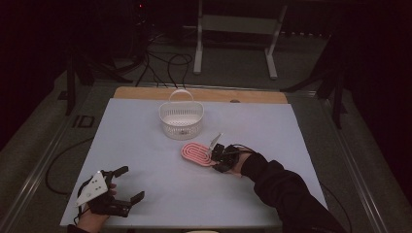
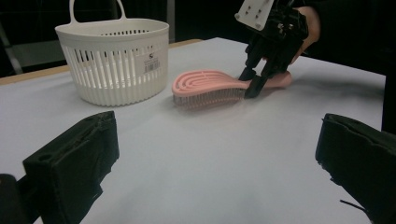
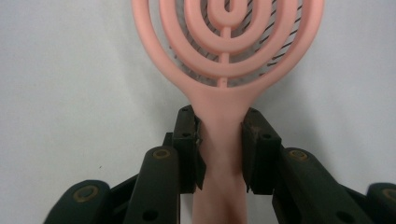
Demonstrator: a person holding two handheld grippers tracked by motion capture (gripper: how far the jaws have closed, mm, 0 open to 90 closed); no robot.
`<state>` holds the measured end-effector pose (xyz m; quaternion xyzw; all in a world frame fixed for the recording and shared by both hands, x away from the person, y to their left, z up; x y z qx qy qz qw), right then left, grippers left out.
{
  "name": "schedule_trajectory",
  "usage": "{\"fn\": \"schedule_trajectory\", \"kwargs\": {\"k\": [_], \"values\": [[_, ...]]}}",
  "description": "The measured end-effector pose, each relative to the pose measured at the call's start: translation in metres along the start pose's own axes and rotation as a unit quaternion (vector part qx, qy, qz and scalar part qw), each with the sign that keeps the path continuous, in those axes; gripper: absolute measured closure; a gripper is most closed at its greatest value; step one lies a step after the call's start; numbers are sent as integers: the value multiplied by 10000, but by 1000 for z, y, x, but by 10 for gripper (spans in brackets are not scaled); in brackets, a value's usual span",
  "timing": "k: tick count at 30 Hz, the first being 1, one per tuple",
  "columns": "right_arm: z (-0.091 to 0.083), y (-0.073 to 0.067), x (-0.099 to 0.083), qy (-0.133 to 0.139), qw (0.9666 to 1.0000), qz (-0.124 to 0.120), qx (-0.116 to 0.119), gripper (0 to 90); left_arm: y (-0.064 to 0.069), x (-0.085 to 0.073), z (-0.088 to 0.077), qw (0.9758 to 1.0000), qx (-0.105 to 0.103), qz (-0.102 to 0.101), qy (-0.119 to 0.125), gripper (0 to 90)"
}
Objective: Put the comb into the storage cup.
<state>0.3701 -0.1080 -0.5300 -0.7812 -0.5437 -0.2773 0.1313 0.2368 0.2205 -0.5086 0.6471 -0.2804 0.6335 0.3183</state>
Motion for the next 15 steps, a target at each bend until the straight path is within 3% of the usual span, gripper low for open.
{"fn": "schedule_trajectory", "kwargs": {"k": [9,10,11,12,14,15], "values": [[-13,-2,9,354,9993,-94,19,704,0,0,0,10000,3,24,-3,3],[-16,-1,9,529,9985,-77,121,704,0,0,0,10000,2,21,-5,3],[-16,-1,9,529,9985,-77,121,704,0,0,0,10000,8,16,-4,3],[-19,-3,9,690,9975,96,84,704,0,1,-1,10000,8,27,-1,3],[-20,-3,9,768,9970,34,114,705,0,1,-1,10000,8,24,3,3],[-23,-5,8,991,9948,97,201,704,0,0,0,10000,10,16,-4,3]]}}
Point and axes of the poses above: each handheld gripper's, and its own axes: z roughly forward along the jaws, x roughly out of its top, y roughly to its right, the point moved 4 cm from there along z, roughly forward along the jaws, and after that the axes turned 15 degrees about y, right-handed, at the moved point
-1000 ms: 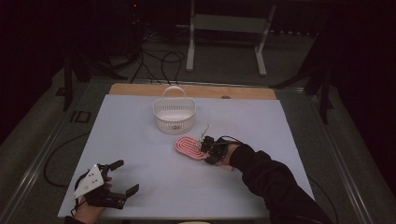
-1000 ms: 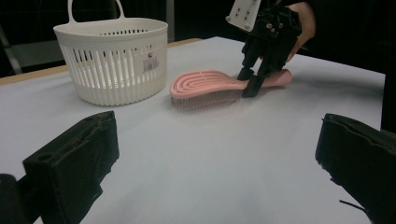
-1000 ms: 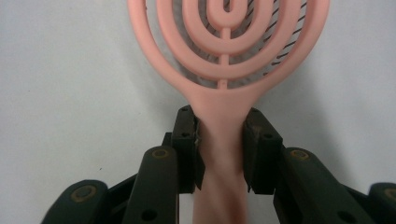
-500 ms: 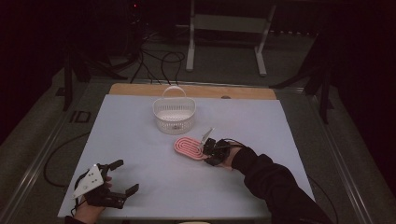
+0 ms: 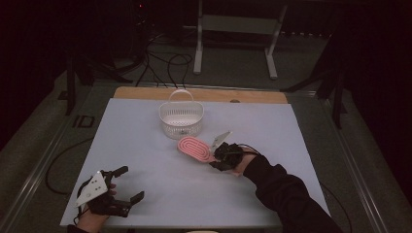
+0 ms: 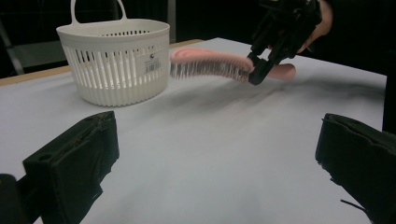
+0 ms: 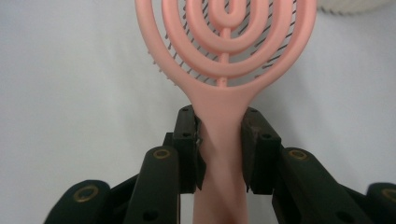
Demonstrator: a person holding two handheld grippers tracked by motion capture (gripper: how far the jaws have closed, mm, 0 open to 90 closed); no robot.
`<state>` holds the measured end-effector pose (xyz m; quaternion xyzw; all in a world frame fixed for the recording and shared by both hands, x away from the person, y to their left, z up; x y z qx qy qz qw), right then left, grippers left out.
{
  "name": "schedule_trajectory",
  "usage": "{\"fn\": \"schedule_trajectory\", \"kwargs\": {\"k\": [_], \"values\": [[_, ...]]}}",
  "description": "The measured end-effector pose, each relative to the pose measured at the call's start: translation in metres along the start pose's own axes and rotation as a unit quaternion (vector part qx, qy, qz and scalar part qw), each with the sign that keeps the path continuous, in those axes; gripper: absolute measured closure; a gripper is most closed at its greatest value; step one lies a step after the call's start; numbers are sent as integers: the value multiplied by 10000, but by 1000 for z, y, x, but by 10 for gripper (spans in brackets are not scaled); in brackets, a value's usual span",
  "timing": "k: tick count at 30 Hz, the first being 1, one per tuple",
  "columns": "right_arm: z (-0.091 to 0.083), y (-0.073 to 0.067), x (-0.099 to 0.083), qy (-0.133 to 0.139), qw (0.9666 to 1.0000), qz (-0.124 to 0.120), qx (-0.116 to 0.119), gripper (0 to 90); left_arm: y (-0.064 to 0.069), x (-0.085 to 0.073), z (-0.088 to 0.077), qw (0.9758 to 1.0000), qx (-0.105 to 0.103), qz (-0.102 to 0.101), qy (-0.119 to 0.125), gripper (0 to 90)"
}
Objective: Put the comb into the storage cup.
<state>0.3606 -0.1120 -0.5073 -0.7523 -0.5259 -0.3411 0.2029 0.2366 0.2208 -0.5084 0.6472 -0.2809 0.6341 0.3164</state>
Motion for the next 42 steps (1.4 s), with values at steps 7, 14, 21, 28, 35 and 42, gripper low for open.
{"fn": "schedule_trajectory", "kwargs": {"k": [7,14,21,28,35,42], "values": [[-9,-3,-4,487,9985,212,155,704,0,0,0,10000,2,-4,3,3],[-28,-5,-7,1244,9910,421,258,705,0,0,0,10000,2,4,5,3],[-43,-7,-13,1681,9842,511,234,705,0,0,0,10000,14,-9,8,3],[-58,-10,-22,2014,9778,581,31,705,-1,0,0,10000,28,-34,15,3],[-76,-10,-37,2309,9692,741,-433,705,-1,0,1,10000,23,-62,16,3],[-84,-11,-47,2443,9630,903,-694,705,-2,0,1,10000,25,-82,3,3]]}}
Point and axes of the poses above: each handheld gripper's, and its own axes: z roughly forward along the jaws, x roughly out of its top, y roughly to its right, the point moved 4 cm from there along z, roughly forward along the jaws, and after that the axes turned 15 degrees about y, right-handed, at the moved point
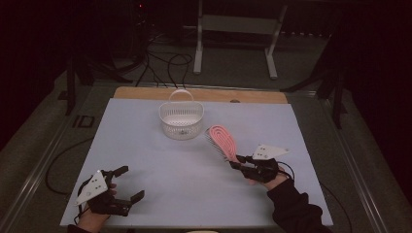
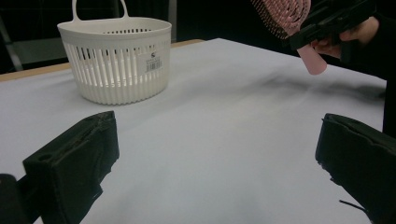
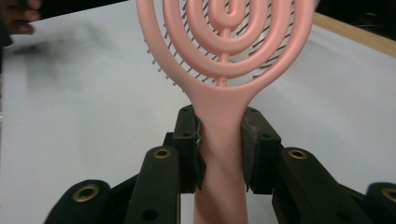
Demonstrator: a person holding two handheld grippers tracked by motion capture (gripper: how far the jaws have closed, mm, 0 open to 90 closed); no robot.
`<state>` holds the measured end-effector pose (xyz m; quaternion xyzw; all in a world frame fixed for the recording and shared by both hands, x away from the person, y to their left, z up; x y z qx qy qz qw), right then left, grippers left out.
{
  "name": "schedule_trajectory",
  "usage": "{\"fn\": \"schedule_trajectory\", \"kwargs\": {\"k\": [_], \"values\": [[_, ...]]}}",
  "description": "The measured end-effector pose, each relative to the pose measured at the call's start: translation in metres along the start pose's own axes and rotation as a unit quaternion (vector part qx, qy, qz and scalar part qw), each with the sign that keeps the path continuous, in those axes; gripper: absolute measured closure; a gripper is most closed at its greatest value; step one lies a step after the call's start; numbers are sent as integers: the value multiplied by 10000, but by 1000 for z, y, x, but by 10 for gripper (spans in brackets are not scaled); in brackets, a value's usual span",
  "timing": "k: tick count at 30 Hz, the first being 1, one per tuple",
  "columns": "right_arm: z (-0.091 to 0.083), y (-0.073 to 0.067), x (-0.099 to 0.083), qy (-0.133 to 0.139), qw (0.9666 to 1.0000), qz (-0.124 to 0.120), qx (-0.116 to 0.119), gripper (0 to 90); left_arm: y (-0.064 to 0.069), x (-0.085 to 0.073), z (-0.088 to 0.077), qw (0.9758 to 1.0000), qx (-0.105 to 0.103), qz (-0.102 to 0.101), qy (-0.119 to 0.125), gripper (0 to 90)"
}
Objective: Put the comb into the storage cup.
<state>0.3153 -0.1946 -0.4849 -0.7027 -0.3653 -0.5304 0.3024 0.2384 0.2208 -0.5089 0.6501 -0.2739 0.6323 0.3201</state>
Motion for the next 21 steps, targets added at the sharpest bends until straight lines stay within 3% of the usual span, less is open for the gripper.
{"fn": "schedule_trajectory", "kwargs": {"k": [1,6,13,16,17,21], "values": [[-4,1,-1,53,9998,-49,-183,705,0,0,0,10000,-9,-2,1,3],[-10,1,-5,146,9988,-58,-473,705,0,0,0,10000,-8,-23,15,3],[-18,0,-7,402,9916,-194,-1215,705,1,1,0,10000,-4,-41,15,3],[-20,-1,-9,410,9906,-199,-1290,704,1,1,1,10000,4,-53,10,3],[-20,-2,-13,406,9887,-216,-1430,704,1,1,1,10000,10,-55,0,3],[-15,0,-19,403,9885,-227,-1440,704,0,1,3,10000,13,-85,-10,3]]}}
Point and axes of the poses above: each handheld gripper's, and its own axes: z roughly forward along the jaws, x roughly out of its top, y roughly to its right, the point moved 4 cm from there along z, roughly forward along the jaws, and after that the axes turned 15 degrees about y, right-handed, at the moved point
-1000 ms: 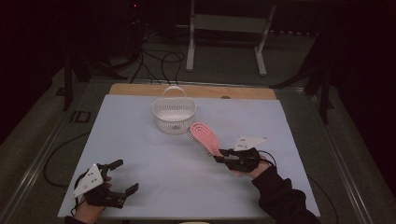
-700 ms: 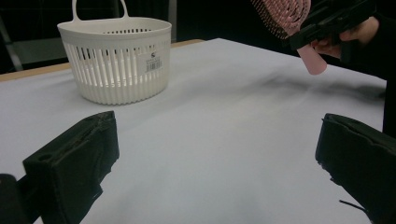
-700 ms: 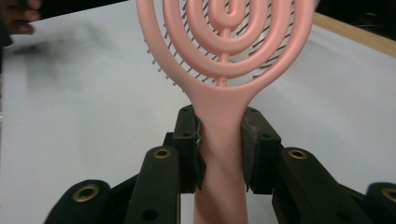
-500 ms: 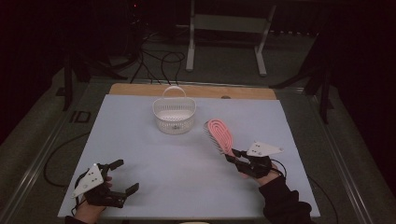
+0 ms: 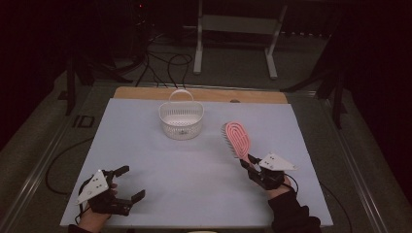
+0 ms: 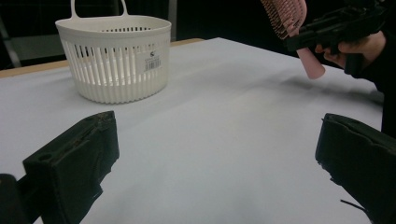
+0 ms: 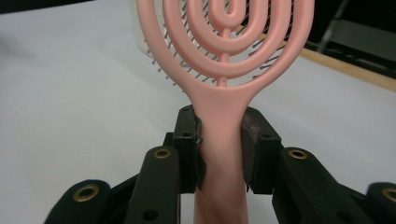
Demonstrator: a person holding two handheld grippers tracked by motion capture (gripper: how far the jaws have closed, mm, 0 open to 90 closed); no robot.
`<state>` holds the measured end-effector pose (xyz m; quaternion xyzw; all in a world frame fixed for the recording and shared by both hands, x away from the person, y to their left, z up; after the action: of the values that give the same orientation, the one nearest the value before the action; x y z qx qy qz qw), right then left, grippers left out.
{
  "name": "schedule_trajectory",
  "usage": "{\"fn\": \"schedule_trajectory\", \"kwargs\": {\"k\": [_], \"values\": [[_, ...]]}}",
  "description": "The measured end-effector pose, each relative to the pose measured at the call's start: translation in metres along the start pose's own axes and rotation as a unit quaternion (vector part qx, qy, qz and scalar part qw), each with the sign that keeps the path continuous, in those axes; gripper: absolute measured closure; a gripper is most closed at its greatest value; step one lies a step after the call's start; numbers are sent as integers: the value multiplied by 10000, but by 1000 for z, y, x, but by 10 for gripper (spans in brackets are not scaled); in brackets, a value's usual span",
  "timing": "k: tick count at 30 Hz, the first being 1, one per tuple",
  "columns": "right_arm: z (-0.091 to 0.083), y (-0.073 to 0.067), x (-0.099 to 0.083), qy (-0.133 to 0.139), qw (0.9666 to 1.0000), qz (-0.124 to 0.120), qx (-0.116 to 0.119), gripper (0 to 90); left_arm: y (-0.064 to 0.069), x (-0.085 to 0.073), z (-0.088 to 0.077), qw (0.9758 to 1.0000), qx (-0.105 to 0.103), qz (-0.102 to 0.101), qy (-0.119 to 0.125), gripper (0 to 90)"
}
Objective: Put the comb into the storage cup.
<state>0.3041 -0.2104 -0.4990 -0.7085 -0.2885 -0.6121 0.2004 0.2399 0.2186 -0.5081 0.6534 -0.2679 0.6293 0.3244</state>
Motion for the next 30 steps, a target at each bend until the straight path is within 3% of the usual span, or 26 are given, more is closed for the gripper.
{"fn": "schedule_trajectory", "kwargs": {"k": [4,10,16,21,30], "values": [[6,-1,-3,26,10000,28,-2,705,0,0,2,9999,-31,-99,22,3],[10,-2,-3,13,10000,-7,10,705,-2,2,4,9998,100,-187,-17,3],[11,-1,-1,51,9999,-23,-90,705,-2,0,11,9988,287,-241,-313,3],[10,-2,1,85,9999,-33,-118,705,0,6,17,9985,214,-407,-292,3],[8,-1,3,145,9997,-12,-173,705,2,22,22,9984,166,-397,-368,3]]}}
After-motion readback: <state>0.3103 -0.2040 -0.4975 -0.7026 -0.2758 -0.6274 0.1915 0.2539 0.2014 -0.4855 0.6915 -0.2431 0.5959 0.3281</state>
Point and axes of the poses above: each handheld gripper's, and its own axes: z roughly forward along the jaws, x roughly out of its top, y roughly to its right, the point moved 4 cm from there along z, roughly forward along the jaws, and after that the axes turned 15 degrees about y, right-handed, at the moved point
